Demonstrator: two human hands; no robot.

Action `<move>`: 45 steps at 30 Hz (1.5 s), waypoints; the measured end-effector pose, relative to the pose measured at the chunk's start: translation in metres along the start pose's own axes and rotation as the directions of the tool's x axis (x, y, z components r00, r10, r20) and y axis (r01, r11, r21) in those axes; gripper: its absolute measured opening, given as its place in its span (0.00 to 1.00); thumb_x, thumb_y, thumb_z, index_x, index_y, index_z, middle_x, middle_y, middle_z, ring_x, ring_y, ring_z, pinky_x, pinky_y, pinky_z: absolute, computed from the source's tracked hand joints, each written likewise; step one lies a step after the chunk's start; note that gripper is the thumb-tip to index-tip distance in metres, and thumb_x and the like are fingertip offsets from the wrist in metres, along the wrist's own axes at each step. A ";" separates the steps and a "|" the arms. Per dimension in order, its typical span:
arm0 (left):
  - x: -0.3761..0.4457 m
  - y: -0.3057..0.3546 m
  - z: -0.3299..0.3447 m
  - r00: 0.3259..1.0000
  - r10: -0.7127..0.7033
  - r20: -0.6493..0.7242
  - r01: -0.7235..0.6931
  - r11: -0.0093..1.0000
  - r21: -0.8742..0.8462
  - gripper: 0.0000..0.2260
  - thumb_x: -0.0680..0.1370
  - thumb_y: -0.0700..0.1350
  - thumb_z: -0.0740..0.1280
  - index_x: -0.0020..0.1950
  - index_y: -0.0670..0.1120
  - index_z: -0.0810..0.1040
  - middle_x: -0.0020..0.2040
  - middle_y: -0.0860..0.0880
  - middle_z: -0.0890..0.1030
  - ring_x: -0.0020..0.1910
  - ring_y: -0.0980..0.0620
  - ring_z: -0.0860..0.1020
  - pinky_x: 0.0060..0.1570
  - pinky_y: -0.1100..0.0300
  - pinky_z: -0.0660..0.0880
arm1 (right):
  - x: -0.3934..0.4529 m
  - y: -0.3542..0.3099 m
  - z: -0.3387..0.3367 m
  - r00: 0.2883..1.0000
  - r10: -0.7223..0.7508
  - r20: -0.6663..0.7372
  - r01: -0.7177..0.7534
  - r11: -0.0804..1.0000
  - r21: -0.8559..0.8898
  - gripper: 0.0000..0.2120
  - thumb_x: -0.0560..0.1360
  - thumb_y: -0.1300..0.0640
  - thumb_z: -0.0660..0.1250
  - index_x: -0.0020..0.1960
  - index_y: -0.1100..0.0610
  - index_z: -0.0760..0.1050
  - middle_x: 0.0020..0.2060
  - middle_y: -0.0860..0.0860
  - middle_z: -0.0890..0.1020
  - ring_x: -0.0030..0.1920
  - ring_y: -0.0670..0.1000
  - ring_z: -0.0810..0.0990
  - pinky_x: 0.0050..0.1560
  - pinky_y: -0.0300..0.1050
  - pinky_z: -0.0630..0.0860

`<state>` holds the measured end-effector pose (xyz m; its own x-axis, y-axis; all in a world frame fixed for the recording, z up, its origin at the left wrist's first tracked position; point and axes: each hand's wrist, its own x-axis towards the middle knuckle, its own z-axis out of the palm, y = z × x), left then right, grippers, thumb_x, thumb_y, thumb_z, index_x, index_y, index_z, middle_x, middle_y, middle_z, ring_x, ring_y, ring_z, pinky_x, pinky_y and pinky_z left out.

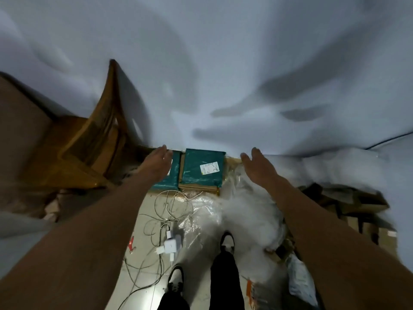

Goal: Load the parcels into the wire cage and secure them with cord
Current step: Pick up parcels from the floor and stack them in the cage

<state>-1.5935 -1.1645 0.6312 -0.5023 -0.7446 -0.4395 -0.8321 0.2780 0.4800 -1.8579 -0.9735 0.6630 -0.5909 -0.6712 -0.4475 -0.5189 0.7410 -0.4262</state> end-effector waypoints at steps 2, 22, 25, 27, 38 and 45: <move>0.020 -0.016 0.035 0.995 -0.095 -0.003 0.094 0.994 -0.052 0.22 0.87 0.49 0.51 0.78 0.39 0.65 0.79 0.38 0.65 0.78 0.39 0.63 0.77 0.44 0.60 | 0.040 0.013 0.026 1.000 0.016 0.018 -0.016 1.000 0.014 0.26 0.85 0.46 0.53 0.74 0.63 0.62 0.73 0.62 0.69 0.73 0.62 0.68 0.69 0.54 0.66; 0.366 -0.148 0.397 0.880 -0.460 0.122 0.467 0.787 -0.403 0.36 0.83 0.53 0.66 0.83 0.41 0.51 0.82 0.42 0.56 0.79 0.44 0.60 0.77 0.51 0.60 | 0.438 0.212 0.389 0.885 0.230 0.405 -0.383 0.854 0.352 0.41 0.78 0.48 0.70 0.82 0.55 0.50 0.77 0.55 0.66 0.65 0.55 0.78 0.53 0.34 0.76; 0.382 -0.169 0.419 0.874 -0.449 0.189 0.484 0.760 -0.433 0.29 0.82 0.46 0.68 0.80 0.40 0.60 0.72 0.48 0.70 0.65 0.52 0.70 0.59 0.66 0.67 | 0.462 0.210 0.419 0.891 0.212 0.402 -0.400 0.787 0.470 0.30 0.75 0.52 0.75 0.74 0.54 0.68 0.66 0.52 0.80 0.54 0.50 0.82 0.52 0.37 0.80; 0.382 -0.175 0.431 0.870 -0.438 0.228 0.493 0.757 -0.430 0.27 0.80 0.42 0.70 0.77 0.41 0.65 0.71 0.44 0.73 0.67 0.48 0.73 0.64 0.60 0.70 | 0.465 0.210 0.430 0.875 0.231 0.425 -0.439 0.749 0.497 0.27 0.74 0.51 0.75 0.71 0.52 0.72 0.64 0.51 0.81 0.60 0.53 0.81 0.63 0.49 0.78; 0.380 -0.149 0.421 0.800 -0.580 0.154 0.585 0.694 -0.419 0.37 0.73 0.53 0.71 0.79 0.45 0.64 0.76 0.39 0.68 0.74 0.37 0.67 0.72 0.41 0.67 | 0.426 0.216 0.377 0.774 0.270 0.573 -0.566 0.702 0.433 0.31 0.79 0.50 0.71 0.77 0.49 0.62 0.73 0.53 0.71 0.61 0.55 0.74 0.52 0.54 0.76; 0.414 -0.194 0.443 0.815 -0.561 0.147 0.550 0.668 -0.501 0.36 0.73 0.49 0.74 0.77 0.42 0.65 0.72 0.39 0.73 0.71 0.40 0.72 0.71 0.44 0.71 | 0.452 0.217 0.427 0.815 0.247 0.524 -0.536 0.667 0.518 0.27 0.80 0.46 0.68 0.76 0.48 0.64 0.68 0.50 0.77 0.63 0.54 0.77 0.64 0.55 0.75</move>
<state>-1.7447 -1.2579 0.0197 0.0227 -0.6736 -0.7387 -0.7143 -0.5279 0.4594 -1.9739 -1.1246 0.0326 -0.2861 -0.3739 -0.8823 0.2908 0.8435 -0.4517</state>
